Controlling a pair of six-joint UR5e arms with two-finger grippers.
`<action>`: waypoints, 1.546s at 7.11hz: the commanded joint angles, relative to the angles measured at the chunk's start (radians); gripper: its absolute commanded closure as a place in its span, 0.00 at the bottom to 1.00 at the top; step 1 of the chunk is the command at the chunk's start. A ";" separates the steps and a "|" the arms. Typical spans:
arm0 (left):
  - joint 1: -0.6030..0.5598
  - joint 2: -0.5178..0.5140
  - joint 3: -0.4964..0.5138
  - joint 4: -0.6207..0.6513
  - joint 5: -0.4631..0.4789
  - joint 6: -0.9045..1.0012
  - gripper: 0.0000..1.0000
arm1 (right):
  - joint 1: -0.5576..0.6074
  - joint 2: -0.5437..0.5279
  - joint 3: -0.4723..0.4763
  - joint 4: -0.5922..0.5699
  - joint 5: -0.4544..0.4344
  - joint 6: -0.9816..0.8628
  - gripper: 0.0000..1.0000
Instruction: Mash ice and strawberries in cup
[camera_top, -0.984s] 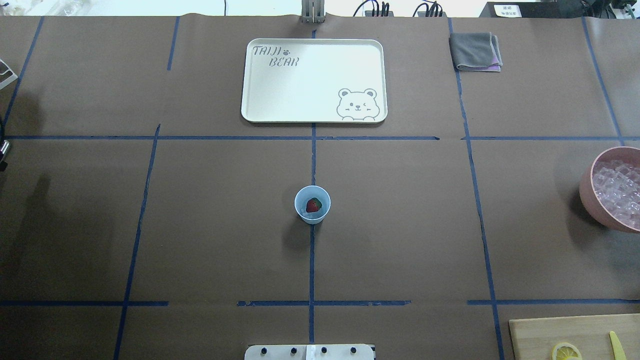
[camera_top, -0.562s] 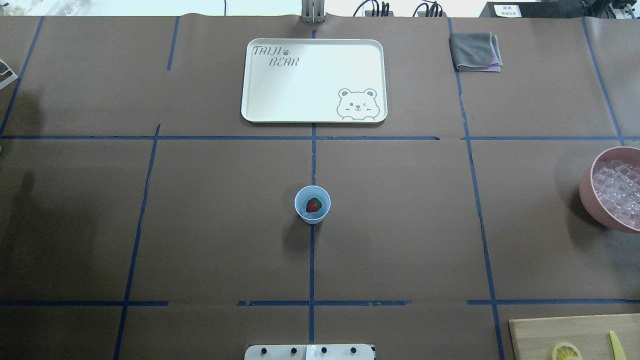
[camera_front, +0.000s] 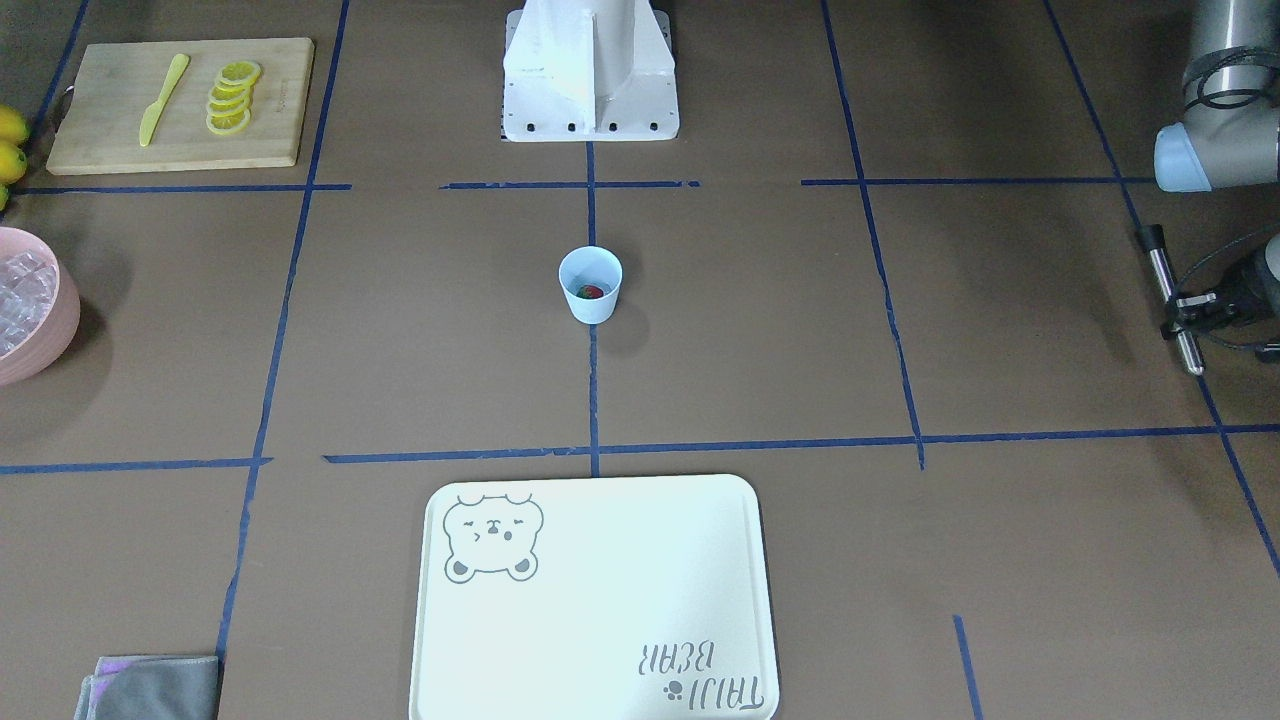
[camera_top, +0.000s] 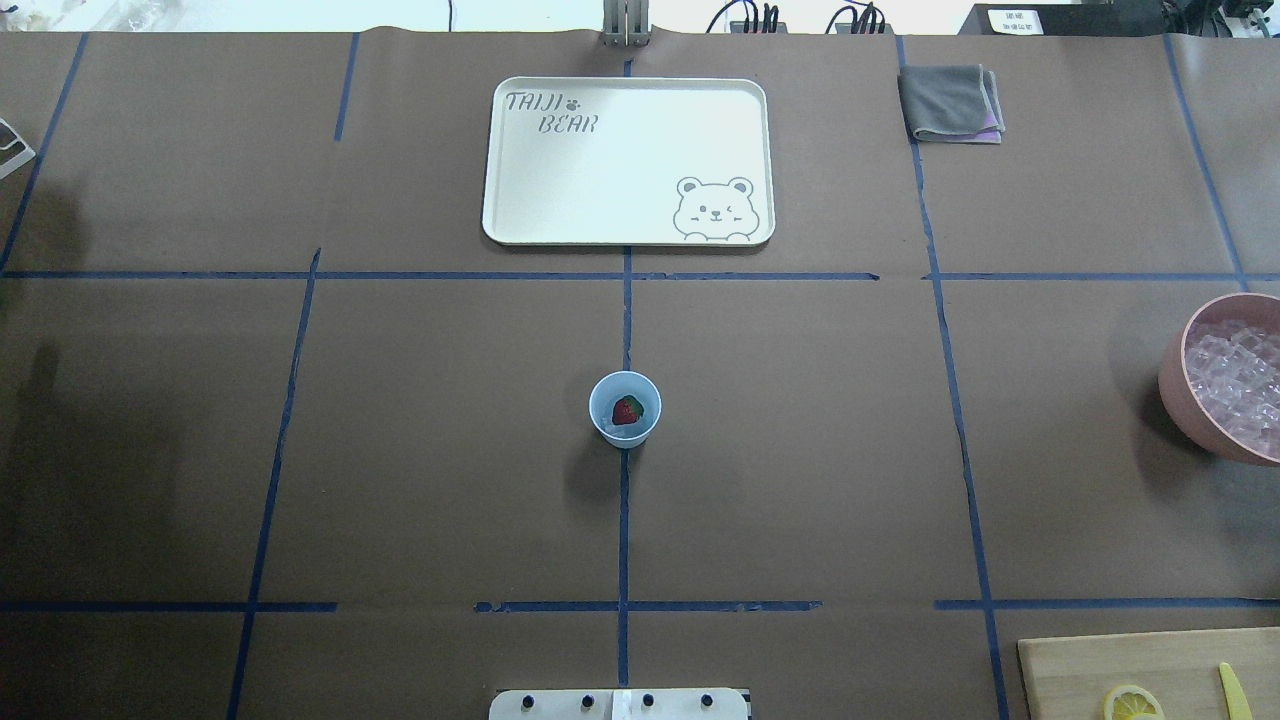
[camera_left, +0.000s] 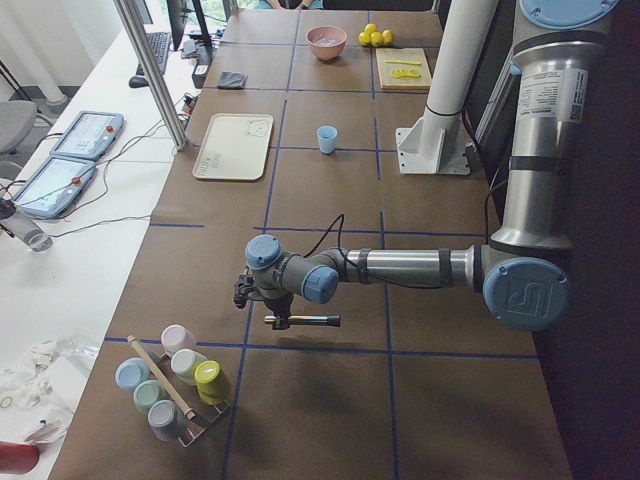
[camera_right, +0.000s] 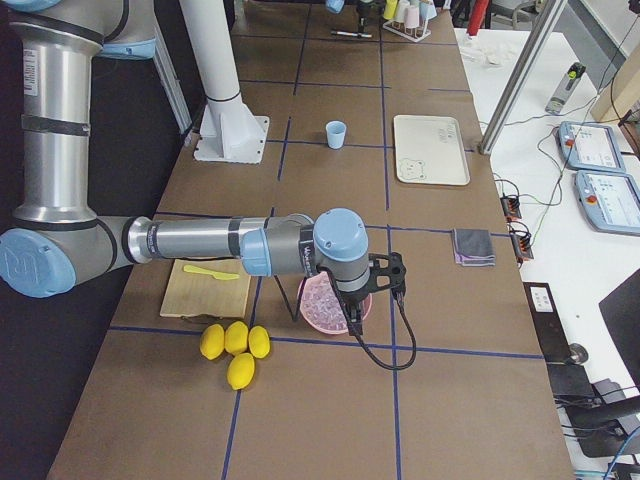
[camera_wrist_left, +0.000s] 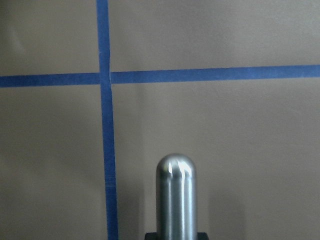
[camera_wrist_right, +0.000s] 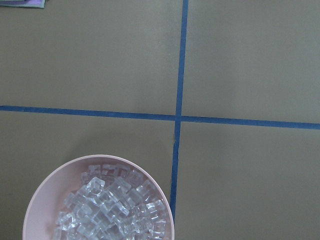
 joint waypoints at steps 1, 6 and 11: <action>0.000 0.006 0.015 -0.029 0.027 0.001 0.00 | 0.000 0.001 0.000 0.000 0.000 -0.002 0.01; -0.040 -0.009 0.005 -0.054 0.026 0.007 0.00 | 0.000 0.004 0.002 -0.002 -0.003 0.000 0.01; -0.245 -0.029 -0.042 0.203 -0.130 0.334 0.00 | 0.000 0.004 -0.008 -0.009 0.000 0.000 0.01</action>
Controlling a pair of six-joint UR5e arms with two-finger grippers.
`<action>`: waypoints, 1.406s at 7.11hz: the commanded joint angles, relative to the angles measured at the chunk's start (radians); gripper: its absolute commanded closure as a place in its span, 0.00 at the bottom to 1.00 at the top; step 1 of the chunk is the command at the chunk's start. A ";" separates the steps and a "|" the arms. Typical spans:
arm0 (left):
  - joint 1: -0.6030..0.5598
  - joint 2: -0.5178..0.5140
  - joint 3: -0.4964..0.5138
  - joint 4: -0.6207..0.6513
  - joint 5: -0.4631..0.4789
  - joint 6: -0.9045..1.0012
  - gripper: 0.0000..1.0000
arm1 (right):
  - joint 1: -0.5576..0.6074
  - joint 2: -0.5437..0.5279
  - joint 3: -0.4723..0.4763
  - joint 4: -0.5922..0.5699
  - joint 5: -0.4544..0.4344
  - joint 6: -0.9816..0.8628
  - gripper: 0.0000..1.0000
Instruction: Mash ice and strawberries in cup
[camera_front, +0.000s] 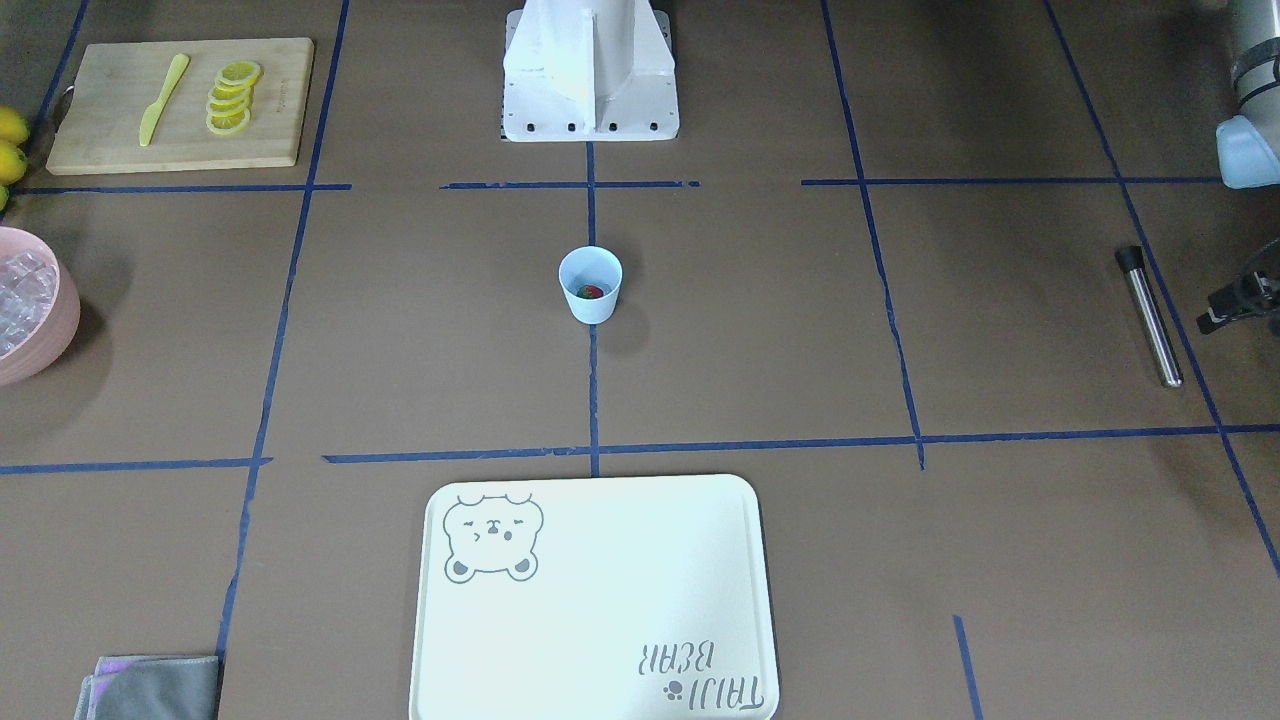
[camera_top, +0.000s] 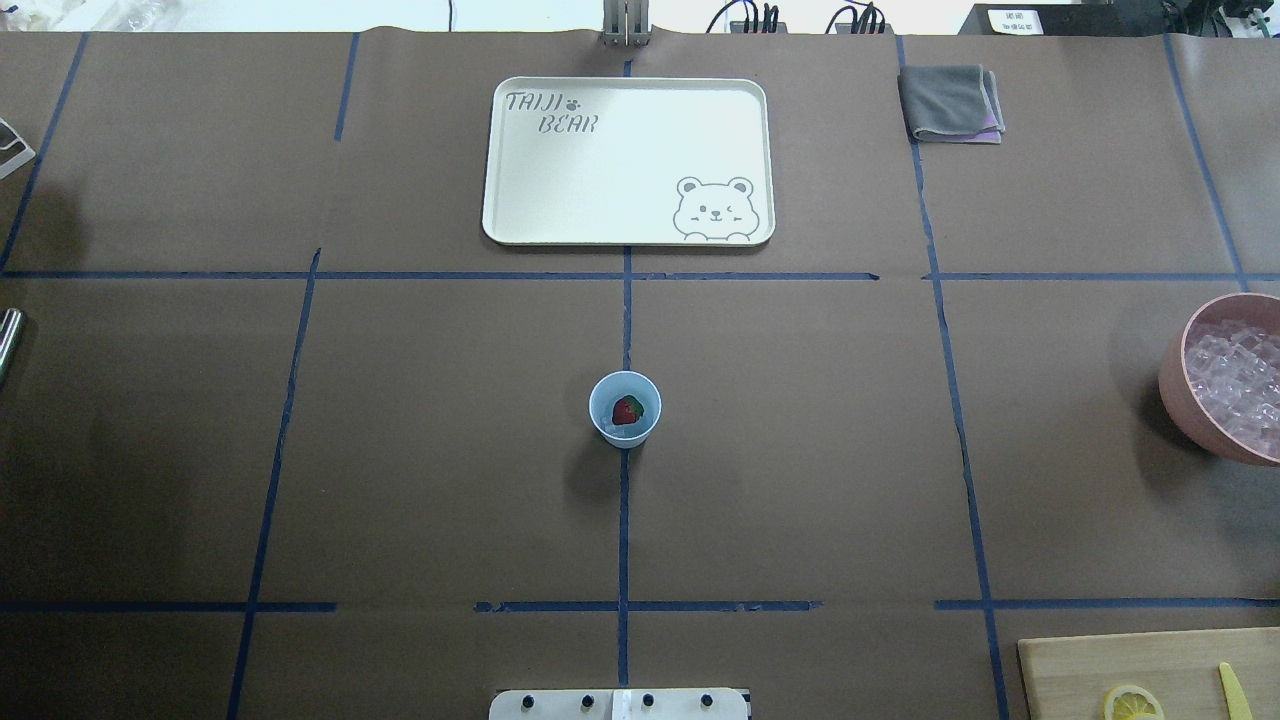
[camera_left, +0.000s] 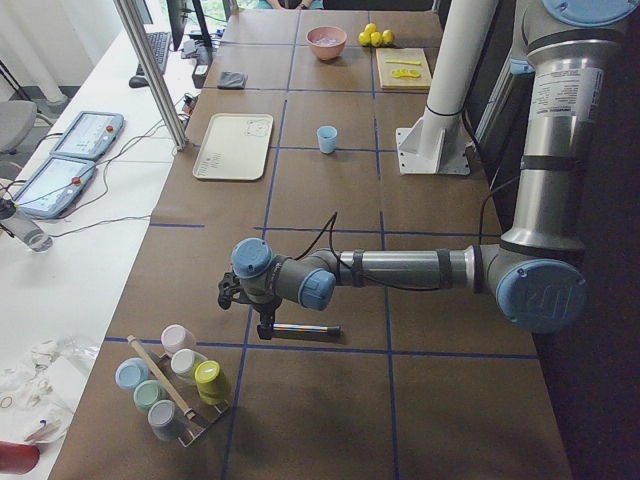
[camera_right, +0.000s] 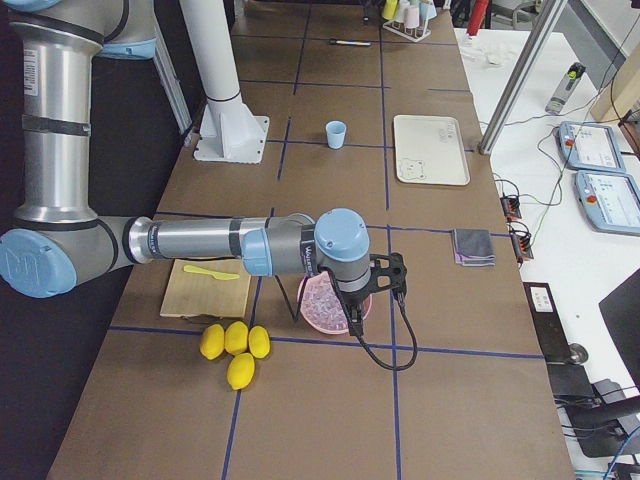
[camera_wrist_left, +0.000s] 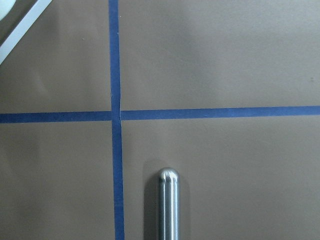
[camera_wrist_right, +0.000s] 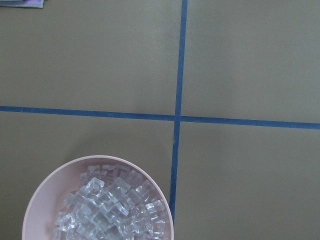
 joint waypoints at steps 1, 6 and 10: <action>-0.115 -0.022 -0.073 0.256 -0.007 0.225 0.00 | 0.000 -0.001 -0.006 -0.002 0.002 -0.001 0.01; -0.232 -0.001 -0.090 0.329 -0.009 0.348 0.00 | 0.000 -0.012 -0.019 -0.007 0.011 0.002 0.01; -0.230 0.015 -0.089 0.329 -0.010 0.337 0.00 | 0.000 -0.014 -0.097 0.005 0.033 -0.006 0.01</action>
